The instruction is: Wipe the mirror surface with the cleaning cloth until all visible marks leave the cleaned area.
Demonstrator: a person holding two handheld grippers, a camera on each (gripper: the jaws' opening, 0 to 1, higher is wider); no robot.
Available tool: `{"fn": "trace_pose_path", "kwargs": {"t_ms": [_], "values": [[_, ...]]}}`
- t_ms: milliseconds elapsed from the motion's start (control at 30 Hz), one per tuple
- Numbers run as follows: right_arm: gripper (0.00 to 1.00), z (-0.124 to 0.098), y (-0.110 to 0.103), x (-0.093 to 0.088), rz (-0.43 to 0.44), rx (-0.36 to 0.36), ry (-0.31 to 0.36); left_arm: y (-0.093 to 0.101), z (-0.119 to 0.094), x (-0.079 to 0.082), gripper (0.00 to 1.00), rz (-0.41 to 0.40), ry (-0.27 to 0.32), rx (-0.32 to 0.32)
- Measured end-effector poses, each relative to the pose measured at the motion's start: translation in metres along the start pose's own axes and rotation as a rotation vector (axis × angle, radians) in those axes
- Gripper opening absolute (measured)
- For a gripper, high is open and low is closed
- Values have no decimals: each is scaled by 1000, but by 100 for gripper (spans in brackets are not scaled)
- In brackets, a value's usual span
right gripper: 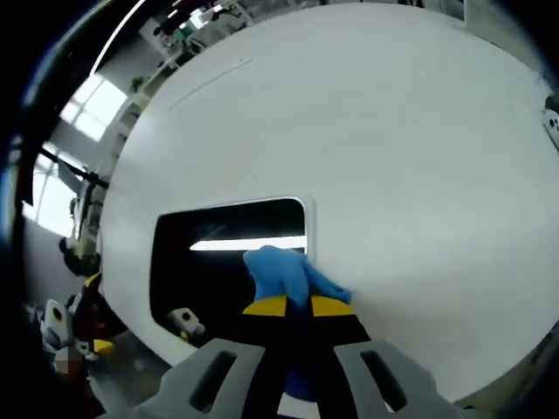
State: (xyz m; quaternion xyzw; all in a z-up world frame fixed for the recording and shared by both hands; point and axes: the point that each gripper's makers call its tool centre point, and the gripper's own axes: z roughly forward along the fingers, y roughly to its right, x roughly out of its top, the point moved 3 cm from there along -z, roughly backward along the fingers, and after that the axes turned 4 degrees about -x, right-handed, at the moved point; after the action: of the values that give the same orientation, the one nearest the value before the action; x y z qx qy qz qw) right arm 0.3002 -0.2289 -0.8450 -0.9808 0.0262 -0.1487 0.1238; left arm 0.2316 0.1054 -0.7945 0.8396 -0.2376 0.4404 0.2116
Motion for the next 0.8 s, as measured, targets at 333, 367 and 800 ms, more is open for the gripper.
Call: {"fn": "trace_pose_path", "kwargs": {"t_ms": [333,367,800], "values": [[2,-4,0,-15,3,1,-4,3,1,0,99,-3,-1,-14],[2,-4,-1,-16,0,0,0,4,1,1,99,-3,0,-19],[2,-10,-3,-26,15,22,-25,5,2,-1,99,4,-18,-12]]}}
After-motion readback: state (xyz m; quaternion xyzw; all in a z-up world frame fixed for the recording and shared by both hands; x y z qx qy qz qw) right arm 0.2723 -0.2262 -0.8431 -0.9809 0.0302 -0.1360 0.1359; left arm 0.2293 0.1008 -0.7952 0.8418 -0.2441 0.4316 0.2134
